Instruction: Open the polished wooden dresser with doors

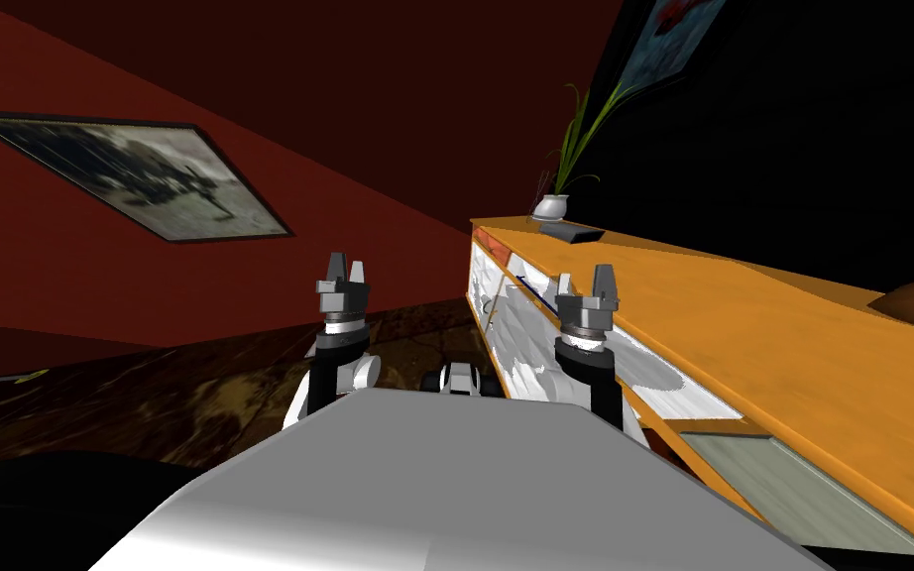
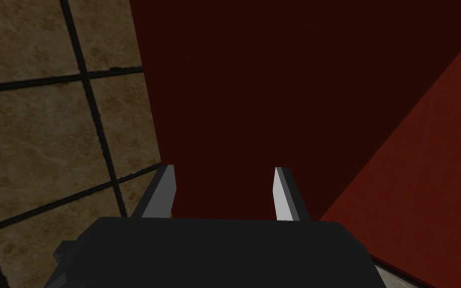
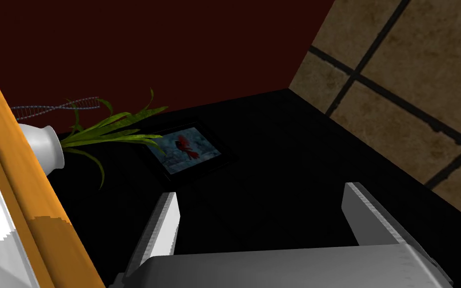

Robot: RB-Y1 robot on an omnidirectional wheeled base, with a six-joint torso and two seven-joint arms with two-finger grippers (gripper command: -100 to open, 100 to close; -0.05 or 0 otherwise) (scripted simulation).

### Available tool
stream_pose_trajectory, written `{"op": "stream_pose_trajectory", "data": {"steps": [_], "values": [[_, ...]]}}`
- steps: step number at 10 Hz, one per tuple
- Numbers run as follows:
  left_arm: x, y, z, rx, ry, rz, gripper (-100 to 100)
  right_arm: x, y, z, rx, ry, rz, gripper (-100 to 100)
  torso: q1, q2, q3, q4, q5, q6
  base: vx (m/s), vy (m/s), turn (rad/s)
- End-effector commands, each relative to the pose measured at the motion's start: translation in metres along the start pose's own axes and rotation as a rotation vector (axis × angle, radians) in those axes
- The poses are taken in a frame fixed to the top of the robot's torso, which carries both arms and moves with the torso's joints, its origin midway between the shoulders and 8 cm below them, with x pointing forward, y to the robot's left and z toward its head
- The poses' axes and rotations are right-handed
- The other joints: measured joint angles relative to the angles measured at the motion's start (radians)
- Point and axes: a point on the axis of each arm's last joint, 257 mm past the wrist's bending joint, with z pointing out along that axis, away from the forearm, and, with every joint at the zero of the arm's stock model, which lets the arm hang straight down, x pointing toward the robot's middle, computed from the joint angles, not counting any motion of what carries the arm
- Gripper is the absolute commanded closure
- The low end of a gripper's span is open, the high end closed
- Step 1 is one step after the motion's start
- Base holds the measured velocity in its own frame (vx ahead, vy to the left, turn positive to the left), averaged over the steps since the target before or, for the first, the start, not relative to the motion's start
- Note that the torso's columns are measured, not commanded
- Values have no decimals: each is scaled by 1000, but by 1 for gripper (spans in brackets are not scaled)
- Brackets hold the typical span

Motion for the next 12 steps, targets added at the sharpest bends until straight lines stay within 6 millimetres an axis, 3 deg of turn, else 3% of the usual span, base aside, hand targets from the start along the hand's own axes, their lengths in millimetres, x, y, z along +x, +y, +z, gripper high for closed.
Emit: {"op": "stream_pose_trajectory", "data": {"steps": [1, 6, 7, 10, 11, 12], "values": [[0, 0, 0, 0, 0, 0, 0, 17, -18, -3, 30, 100, -68, -100, 0, 1, -1, 1, 0, 0, 39, 74, 10], [0, 0, 0, 0, 0, 0, 0, 52, -65, -17, 90, 320, -264, -100, -1, 2, 0, 1, 0, 0, 57, 103, 10], [0, 0, 0, 0, 0, 0, 0, 53, -66, -17, 89, 329, -269, -100, -1, 1, -1, 1, 0, 0, 46, 77, 6], [0, 0, 0, 0, 0, 0, 0, 69, -100, -31, 113, 474, -424, -100, -2, 2, 0, 2, -1, 0, 58, 89, 13], [0, 0, 0, 0, 0, 0, 0, 69, -100, -32, 111, 484, -429, -100, 0, 0, -1, 1, 0, 0, 53, 90, 3], [0, 0, 0, 0, 0, 0, 0, 73, -112, -38, 116, 538, -488, -100, -2, 2, 0, 1, 0, 0, 35, 90, 9]]}}
